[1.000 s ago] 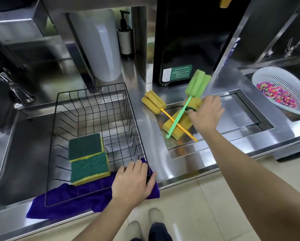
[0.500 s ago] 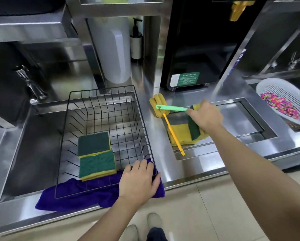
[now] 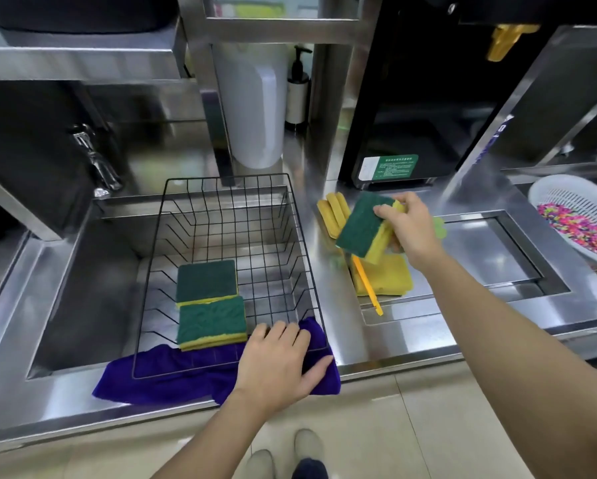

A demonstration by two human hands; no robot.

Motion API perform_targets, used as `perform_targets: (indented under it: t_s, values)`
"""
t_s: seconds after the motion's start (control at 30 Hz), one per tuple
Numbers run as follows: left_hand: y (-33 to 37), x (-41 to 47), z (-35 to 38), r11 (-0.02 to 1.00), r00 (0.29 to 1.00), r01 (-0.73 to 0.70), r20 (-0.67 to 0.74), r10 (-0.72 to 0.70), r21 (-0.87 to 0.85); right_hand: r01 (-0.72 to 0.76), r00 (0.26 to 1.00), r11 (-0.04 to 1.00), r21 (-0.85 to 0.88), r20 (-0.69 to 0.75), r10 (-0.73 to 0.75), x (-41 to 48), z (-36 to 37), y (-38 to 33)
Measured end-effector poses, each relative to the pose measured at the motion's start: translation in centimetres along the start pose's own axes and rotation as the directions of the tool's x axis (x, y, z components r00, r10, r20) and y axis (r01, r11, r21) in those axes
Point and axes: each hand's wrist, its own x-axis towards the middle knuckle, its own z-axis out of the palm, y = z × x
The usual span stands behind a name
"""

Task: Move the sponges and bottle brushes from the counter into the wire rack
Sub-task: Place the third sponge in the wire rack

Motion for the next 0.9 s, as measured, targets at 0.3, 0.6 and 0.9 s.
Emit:
perform_targets:
  t_s: [0.3,0.6,0.9]
  values:
    - [-5.2,-2.6,-1.0,0.971,0.955,0.211,-0.235,-0.180,0.114,-0.256,0.945,0.910,0.327,0.283,0.164,-1.1,7.8,-1.2]
    - [-7.4,-4.8,-1.1,0.940,0.925,0.301,-0.289,-0.246,0.161,-0.444,0.841,0.792,0.419,0.500,0.206,-2.6,16.0,-1.7]
    - [-7.3,-5.0,-0.8,0.935,0.916,0.322,-0.296,-0.269,0.147,-0.430,0.860,0.864,0.261,0.409,0.304,-1.9,21.7,-2.4]
